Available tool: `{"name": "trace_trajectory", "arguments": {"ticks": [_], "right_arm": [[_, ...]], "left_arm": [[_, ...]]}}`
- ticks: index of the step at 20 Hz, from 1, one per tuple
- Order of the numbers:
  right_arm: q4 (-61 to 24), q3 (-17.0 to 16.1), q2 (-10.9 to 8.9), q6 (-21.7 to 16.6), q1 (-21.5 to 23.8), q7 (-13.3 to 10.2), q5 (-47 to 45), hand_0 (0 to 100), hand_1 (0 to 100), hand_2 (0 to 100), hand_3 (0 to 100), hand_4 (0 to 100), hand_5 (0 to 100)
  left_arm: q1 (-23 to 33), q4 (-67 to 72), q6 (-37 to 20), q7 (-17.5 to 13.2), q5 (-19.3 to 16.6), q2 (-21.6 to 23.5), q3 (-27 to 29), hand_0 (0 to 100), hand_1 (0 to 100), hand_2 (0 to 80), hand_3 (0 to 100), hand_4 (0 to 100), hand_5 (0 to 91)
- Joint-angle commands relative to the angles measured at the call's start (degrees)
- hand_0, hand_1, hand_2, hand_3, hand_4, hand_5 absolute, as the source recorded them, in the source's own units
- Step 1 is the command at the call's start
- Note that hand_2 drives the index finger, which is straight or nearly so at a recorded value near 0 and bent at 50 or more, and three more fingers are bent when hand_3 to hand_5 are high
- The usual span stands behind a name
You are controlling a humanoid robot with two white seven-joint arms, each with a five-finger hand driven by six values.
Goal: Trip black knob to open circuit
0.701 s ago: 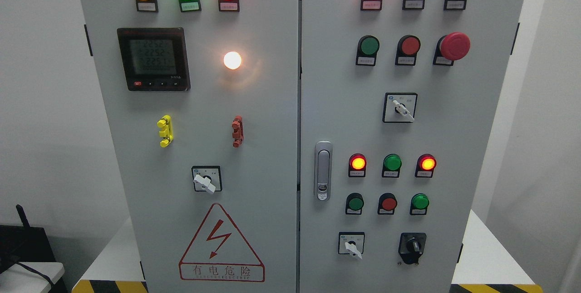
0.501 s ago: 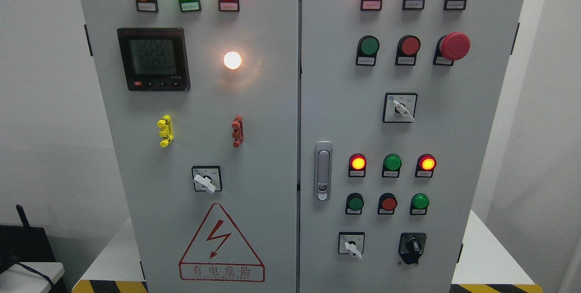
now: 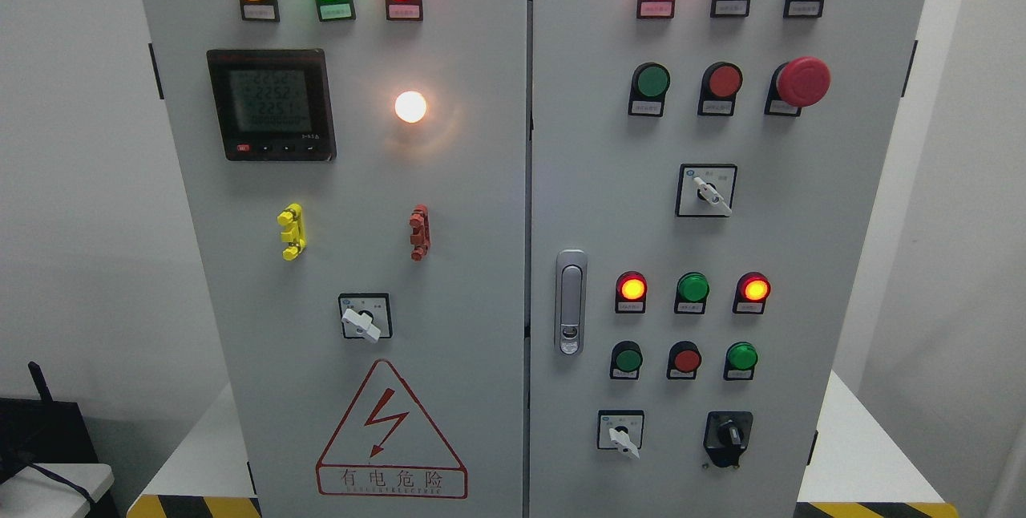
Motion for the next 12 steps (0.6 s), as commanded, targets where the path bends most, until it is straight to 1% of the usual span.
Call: {"name": "trace_trajectory", "arguments": {"ticks": [1,3,6,7,10,11,12], "right_arm": [[-9.55,-0.01,0.06,-2.05,5.16,-0.18,0.27,17,39,0,4,16,28],[-12.37,-0.01,-0.12,-4.59,7.01,-0.36,0.36,17,40,0,5,17,27],[-16.84,-0.01,-0.29,-10.39,10.25,-0.71,0.45,17,42,0,7,17,25],[-19.13,0.08,-0.38,-12.41,11.83,-1.41,0.53,17,43,0,8,18,25],[-25.63,0.6,-0.56,-17.6,15.43,-5.01,0.88,17,45,0,12,20,24],[-28.79,0.78,-0.73,-18.83,17.45,-6.32,0.97,17,45,0,13,22,24],[-31.34,1.04,-1.52,-19.37,18.95,-7.47,0.97,16,46,0,16,24,26]], "left_arm": [[-0.44,0.0,0.02,0.03,-1.93,-0.07,0.0,12,39,0.0,0,0,0.0],[-0.44,0.0,0.02,0.03,-1.84,0.01,0.0,12,39,0.0,0,0,0.0],[-0.44,0.0,0.02,0.03,-1.84,0.01,0.0,12,39,0.0,0,0,0.0],[-0.44,0.0,0.02,0.03,-1.84,0.01,0.0,12,39,0.0,0,0,0.0],[-0.44,0.0,0.02,0.03,-1.93,-0.07,0.0,12,39,0.0,0,0,0.0],[-0.44,0.0,0.02,0.03,-1.84,0.01,0.0,12,39,0.0,0,0,0.0],[-0.44,0.0,0.02,0.03,-1.84,0.01,0.0,12,39,0.0,0,0,0.0]]}}
